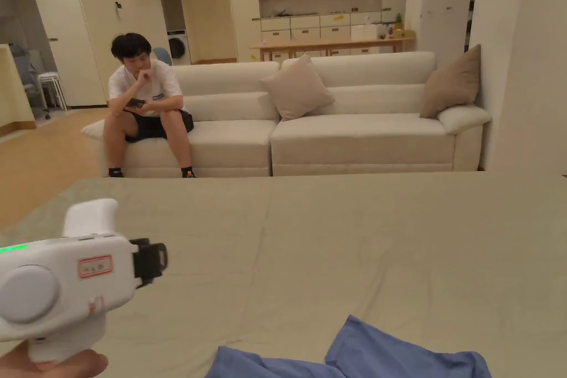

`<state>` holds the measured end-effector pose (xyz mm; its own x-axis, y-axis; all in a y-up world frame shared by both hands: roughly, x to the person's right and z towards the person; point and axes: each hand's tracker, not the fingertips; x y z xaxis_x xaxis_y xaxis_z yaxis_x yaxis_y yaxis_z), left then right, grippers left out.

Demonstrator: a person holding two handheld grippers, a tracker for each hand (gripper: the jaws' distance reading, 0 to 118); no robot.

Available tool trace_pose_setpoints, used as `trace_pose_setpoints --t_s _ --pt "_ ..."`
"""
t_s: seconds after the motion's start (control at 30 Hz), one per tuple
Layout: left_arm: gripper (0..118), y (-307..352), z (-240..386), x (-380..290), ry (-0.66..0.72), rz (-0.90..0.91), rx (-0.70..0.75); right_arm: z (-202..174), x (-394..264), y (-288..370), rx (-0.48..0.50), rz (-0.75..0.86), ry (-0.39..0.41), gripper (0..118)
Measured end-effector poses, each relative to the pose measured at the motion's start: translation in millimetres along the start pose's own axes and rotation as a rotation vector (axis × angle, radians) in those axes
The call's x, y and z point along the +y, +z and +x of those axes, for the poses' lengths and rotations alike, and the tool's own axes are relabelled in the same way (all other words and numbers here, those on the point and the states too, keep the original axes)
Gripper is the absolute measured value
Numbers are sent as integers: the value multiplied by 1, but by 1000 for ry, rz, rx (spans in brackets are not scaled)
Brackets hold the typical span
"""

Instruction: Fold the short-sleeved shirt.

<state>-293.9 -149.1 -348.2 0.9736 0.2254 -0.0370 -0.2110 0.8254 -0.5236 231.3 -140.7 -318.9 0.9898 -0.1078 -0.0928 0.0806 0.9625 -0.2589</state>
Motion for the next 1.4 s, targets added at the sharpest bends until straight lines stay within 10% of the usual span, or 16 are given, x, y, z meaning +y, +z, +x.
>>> trace_pose_setpoints --t_s 0.1,0.13,0.17,0.2,0.47,0.6,0.63,0.73,0.87,1.03,1.17,1.4 --pt "11 -91 -23 0 83 -207 -81 -6 -9 -20 4 -43 4 0" --pt "49 -121 -31 -4 117 -289 -107 -7 -11 -28 7 -59 -1 0" --pt "111 -151 -37 -11 147 -382 -96 -8 -14 -36 13 -75 -3 0" --pt "115 -184 -41 -21 156 -483 -60 -10 -18 -43 4 -91 -4 0" --pt "110 -303 -58 -101 144 -715 99 -17 -52 -86 -10 -228 19 0" --pt "89 -303 -42 -118 0 -659 161 -14 -69 -107 -15 -282 16 0" --pt "81 -295 -37 -116 -45 -625 178 -14 -73 -111 -14 -289 9 0" --pt "11 -275 -28 -128 31 -620 33 -11 -83 -127 -1 -309 -1 0" --pt "11 -255 -30 -145 76 -565 -28 1 -97 -164 73 -384 -89 0" --pt "11 -204 -39 -126 256 -371 -154 12 -108 -215 162 -447 -19 0" --pt "11 -154 -28 -97 226 -222 -148 11 -119 -270 307 -594 -55 114" --pt "11 -85 -8 -79 184 -73 -165 -4 -174 -357 358 -974 137 118"
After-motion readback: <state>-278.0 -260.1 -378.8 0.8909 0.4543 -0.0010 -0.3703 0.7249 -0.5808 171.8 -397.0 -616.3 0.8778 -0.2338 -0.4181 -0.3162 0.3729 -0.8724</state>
